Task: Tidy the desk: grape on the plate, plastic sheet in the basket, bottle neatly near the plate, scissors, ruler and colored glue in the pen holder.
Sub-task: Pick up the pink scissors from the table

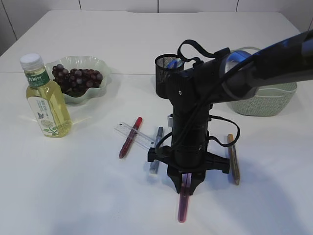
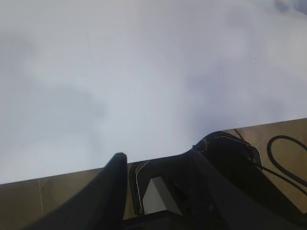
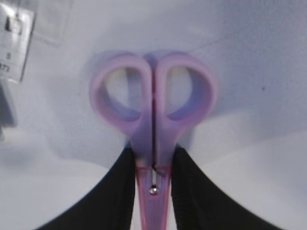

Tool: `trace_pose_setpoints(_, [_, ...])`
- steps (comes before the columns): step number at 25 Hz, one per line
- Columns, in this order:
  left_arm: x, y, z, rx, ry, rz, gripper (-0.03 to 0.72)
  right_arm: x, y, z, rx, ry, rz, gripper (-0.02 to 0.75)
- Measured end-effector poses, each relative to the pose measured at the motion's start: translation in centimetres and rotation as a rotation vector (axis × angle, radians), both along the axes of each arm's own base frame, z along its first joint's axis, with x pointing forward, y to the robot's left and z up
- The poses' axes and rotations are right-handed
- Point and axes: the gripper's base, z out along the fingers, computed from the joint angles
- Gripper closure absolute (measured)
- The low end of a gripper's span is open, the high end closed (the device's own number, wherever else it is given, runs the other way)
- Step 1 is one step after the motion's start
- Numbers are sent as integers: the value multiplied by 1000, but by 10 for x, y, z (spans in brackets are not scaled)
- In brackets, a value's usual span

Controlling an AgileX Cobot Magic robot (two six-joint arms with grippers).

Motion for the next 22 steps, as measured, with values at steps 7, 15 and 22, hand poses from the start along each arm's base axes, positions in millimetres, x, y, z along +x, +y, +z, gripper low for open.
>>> trace_pose_setpoints(7, [0,0,0,0,0,0,379,1,-1,1,-24,12,100,528])
trace_pose_setpoints(15, [0,0,0,0,0,0,379,1,-3,19,-7,-34,207,528])
trace_pose_setpoints(22, [0,0,0,0,0,0,379,0,-4,35,16,-66,282,528])
